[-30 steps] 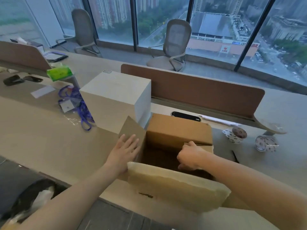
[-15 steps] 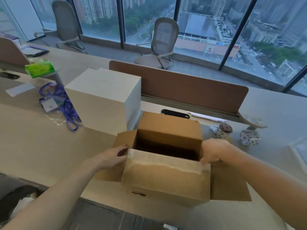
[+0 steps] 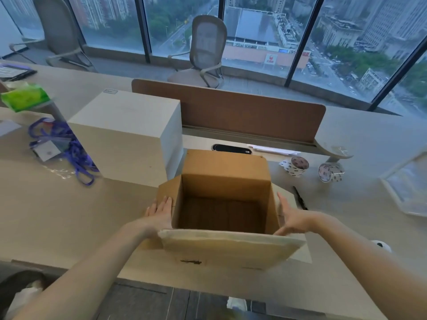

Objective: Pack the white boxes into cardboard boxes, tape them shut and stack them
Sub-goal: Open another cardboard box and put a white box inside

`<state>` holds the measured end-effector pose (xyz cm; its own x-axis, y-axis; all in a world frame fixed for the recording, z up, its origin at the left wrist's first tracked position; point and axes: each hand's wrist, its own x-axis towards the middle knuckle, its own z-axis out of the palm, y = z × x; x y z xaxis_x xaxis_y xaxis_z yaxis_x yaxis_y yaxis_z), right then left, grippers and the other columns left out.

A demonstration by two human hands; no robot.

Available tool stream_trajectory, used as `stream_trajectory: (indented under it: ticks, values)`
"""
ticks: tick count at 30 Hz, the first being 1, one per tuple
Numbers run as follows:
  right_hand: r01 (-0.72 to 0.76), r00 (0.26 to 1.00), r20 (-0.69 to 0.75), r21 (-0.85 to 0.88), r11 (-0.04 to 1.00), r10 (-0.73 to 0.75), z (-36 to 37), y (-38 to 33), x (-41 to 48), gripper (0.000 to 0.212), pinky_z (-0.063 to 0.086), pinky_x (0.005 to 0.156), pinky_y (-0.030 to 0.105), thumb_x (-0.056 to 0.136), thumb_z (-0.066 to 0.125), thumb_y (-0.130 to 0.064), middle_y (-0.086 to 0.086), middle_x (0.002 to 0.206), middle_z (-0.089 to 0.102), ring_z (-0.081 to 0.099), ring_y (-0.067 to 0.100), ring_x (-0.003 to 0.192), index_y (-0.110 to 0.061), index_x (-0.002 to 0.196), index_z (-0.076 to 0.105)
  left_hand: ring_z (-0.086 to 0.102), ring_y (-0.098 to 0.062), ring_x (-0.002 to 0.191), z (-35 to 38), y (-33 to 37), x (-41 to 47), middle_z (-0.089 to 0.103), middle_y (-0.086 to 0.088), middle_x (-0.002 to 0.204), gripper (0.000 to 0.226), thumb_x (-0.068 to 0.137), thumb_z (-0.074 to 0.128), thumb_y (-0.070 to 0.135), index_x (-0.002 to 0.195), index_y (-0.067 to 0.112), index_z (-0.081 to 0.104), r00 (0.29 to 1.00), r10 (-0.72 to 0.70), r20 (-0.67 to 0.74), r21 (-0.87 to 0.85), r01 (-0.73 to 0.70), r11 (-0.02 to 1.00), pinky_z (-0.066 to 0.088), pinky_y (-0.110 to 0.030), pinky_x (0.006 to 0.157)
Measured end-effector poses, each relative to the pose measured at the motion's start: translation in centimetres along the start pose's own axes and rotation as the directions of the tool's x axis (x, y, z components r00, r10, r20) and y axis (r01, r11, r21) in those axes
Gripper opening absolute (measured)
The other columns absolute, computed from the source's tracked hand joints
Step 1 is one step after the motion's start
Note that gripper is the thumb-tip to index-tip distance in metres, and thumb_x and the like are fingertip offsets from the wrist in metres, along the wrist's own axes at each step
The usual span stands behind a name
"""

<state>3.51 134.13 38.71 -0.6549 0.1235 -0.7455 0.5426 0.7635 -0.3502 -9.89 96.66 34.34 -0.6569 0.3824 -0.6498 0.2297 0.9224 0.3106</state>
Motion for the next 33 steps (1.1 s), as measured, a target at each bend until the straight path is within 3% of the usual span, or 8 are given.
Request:
stream_trajectory:
  ticks: [4,10,16,18,22,25,30,33]
  values:
    - [-0.061,0.998,-0.024,-0.229,0.971,0.057,2.4,-0.7,1.1,0.148,0.005,0.121,0.055,0.07,0.087,-0.03,0.014,0.155,-0.038,-0.019,0.036,0.148,-0.041,0.133,-0.046,-0.028,-0.033,0.148,1.4,-0.2,0.2,-0.034,-0.009,0.16,0.123,0.087,0.074,0.036,0.152,0.011,-0.028,0.999,0.015,-0.037,0.091,-0.011,0.996,-0.008,-0.05,0.123]
    - [-0.094,0.995,0.004,-0.266,0.959,0.098,4.2,-1.0,-0.5,0.162,-0.002,0.118,0.057,0.049,0.089,-0.062,0.012,0.141,-0.053,-0.033,0.039,0.14,-0.042,0.131,-0.05,-0.043,-0.03,0.138,2.3,0.1,-1.6,-0.051,-0.005,0.146,0.16,0.053,0.075,0.08,0.145,0.019,-0.041,0.996,0.049,-0.072,0.142,-0.038,0.989,-0.015,-0.048,0.118]
    - [-0.117,0.993,-0.01,-0.234,0.965,0.118,5.9,-1.2,-1.3,0.164,-0.004,0.117,0.058,0.046,0.09,-0.062,0.009,0.128,-0.06,-0.037,0.041,0.136,-0.043,0.129,-0.051,-0.033,-0.03,0.146,3.4,0.8,-2.4,-0.032,-0.003,0.161,0.123,0.079,0.066,0.07,0.157,0.022,-0.015,0.938,0.222,-0.267,0.279,-0.146,0.949,-0.004,-0.049,0.122]
    - [-0.117,0.993,-0.002,-0.219,0.969,0.119,6.5,-1.3,-1.6,0.164,-0.004,0.117,0.058,0.047,0.09,-0.061,0.011,0.134,-0.059,-0.038,0.041,0.136,-0.044,0.13,-0.05,-0.03,-0.027,0.148,3.6,0.8,-3.0,-0.029,-0.001,0.163,0.12,0.077,0.06,0.077,0.159,0.021,-0.006,0.951,0.208,-0.23,0.2,-0.163,0.966,0.001,-0.049,0.123]
    - [-0.074,0.997,0.01,-0.147,0.986,0.077,7.6,-1.2,-1.7,0.165,-0.004,0.119,0.058,0.044,0.092,-0.059,0.01,0.138,-0.058,-0.037,0.038,0.138,-0.048,0.129,-0.049,-0.05,-0.024,0.135,3.5,0.6,-3.8,-0.056,0.003,0.145,0.157,0.039,0.065,0.095,0.153,0.035,-0.025,0.99,0.14,0.01,0.15,-0.14,0.979,-0.007,-0.055,0.12]
    - [-0.034,0.999,-0.011,-0.086,0.996,0.033,8.0,-1.0,-1.6,0.166,0.002,0.121,0.054,0.04,0.093,-0.059,0.008,0.142,-0.055,-0.03,0.036,0.143,-0.052,0.131,-0.045,-0.055,-0.024,0.127,3.4,0.2,-3.8,-0.065,0.004,0.134,0.164,0.029,0.071,0.091,0.149,0.043,-0.029,0.988,0.128,0.086,0.161,-0.141,0.977,-0.009,-0.058,0.12]
    - [0.165,0.966,-0.223,0.129,0.978,-0.134,9.3,0.1,-1.6,0.154,0.005,0.121,0.054,0.036,0.08,-0.082,0.002,0.16,-0.031,-0.02,0.025,0.149,-0.052,0.145,-0.025,-0.047,-0.025,0.137,5.0,0.3,-3.7,-0.061,0.004,0.14,0.155,0.04,0.077,0.084,0.155,0.038,-0.018,0.983,0.175,-0.047,0.131,-0.168,0.977,0.004,-0.054,0.122]
    - [0.211,0.9,-0.426,0.241,0.947,-0.092,10.5,0.2,-1.2,0.14,0.016,0.121,0.051,0.049,0.077,-0.081,-0.005,0.165,-0.008,0.001,0.021,0.151,-0.046,0.149,-0.016,-0.039,-0.022,0.143,5.8,-0.1,-3.2,-0.053,0.009,0.147,0.145,0.05,0.084,0.073,0.159,0.035,-0.003,0.96,0.235,-0.149,0.023,-0.234,0.972,0.009,-0.05,0.123]
